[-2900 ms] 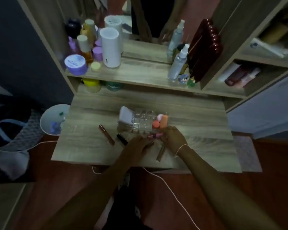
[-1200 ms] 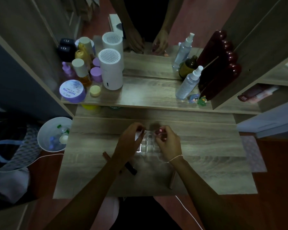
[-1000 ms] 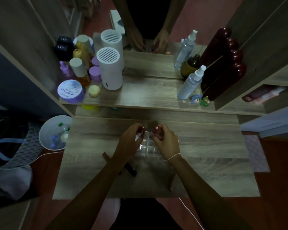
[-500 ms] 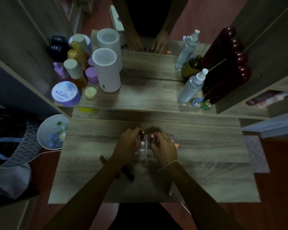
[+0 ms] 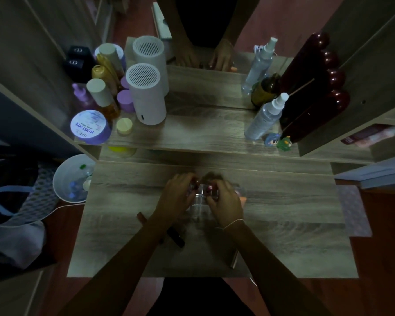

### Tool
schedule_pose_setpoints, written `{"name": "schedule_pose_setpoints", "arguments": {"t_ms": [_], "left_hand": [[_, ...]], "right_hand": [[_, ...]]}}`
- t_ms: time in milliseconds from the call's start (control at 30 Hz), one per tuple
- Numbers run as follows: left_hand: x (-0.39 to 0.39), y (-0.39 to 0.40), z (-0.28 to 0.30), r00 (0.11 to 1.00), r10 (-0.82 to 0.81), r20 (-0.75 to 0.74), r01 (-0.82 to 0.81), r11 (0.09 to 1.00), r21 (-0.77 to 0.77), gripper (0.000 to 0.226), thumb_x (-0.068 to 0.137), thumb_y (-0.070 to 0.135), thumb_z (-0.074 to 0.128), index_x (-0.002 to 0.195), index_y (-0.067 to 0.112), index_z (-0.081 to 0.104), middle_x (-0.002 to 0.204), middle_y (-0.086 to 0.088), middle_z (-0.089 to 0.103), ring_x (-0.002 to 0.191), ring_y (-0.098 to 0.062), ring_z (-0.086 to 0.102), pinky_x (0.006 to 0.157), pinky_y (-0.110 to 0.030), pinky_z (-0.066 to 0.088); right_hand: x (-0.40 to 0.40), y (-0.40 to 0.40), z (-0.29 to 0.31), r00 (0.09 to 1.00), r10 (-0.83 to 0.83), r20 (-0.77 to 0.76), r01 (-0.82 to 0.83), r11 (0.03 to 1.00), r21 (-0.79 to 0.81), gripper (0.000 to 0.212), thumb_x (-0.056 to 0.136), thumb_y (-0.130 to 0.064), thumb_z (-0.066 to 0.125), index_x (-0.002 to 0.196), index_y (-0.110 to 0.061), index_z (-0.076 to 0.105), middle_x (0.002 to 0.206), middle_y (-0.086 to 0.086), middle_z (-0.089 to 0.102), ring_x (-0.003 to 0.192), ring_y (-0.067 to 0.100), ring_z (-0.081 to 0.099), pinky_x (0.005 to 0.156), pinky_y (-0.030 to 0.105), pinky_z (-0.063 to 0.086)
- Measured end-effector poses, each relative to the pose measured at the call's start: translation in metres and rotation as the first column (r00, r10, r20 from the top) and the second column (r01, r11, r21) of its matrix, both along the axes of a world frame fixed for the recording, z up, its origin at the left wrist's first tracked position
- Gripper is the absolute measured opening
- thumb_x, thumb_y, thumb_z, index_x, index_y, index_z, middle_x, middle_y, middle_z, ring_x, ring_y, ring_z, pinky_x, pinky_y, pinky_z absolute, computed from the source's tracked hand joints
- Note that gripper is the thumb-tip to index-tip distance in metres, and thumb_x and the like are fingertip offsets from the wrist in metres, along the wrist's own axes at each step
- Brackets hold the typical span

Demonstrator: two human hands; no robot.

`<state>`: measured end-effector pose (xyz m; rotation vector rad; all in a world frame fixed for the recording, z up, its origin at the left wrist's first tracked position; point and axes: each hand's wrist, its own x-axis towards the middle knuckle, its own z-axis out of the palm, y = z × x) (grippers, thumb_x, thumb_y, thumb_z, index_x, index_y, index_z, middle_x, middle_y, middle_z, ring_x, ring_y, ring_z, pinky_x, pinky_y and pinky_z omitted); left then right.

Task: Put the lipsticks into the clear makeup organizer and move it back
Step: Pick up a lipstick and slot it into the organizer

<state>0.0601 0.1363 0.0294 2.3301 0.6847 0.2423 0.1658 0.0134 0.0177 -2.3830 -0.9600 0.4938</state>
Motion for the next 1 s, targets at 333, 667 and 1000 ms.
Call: {"name": "schedule_pose_setpoints", "arguments": {"t_ms": [333,667,1000], "left_hand": [[-0.011,-0.006,0.007,0.999,0.000,0.054,-0.002,0.999,0.034,0.036,0.082,0.013,0.068,0.116,0.005,0.058,0.112,-0.016,0.064,0.103,-0.033,0.057,0.089,-0.046,0.045],[-0.038,-0.016,0.006,0.994,0.083,0.073,-0.085,0.996,0.016,0.046,0.082,0.017,0.070,0.124,0.005,0.054,0.118,-0.016,0.063,0.106,-0.031,0.058,0.093,-0.045,0.044],[-0.096,-0.035,-0.008,0.950,0.306,0.057,-0.304,0.951,-0.048,0.037,0.084,0.023,0.069,0.116,0.010,0.056,0.111,-0.011,0.062,0.095,-0.027,0.059,0.081,-0.042,0.049]], "right_hand": [[-0.004,-0.007,0.005,1.000,-0.028,-0.006,0.028,0.997,0.066,0.044,0.082,-0.022,0.067,0.122,-0.019,0.050,0.122,0.007,0.058,0.103,0.023,0.061,0.082,0.032,0.050],[-0.015,-0.032,0.024,0.999,-0.019,0.032,0.014,0.987,0.162,0.048,0.080,-0.015,0.068,0.124,-0.018,0.050,0.122,0.008,0.056,0.109,0.027,0.055,0.089,0.040,0.049],[-0.052,-0.070,0.010,0.991,-0.133,-0.023,0.135,0.987,0.093,0.039,0.081,-0.022,0.062,0.118,-0.028,0.049,0.126,0.010,0.055,0.093,0.028,0.064,0.072,0.038,0.054]]}}
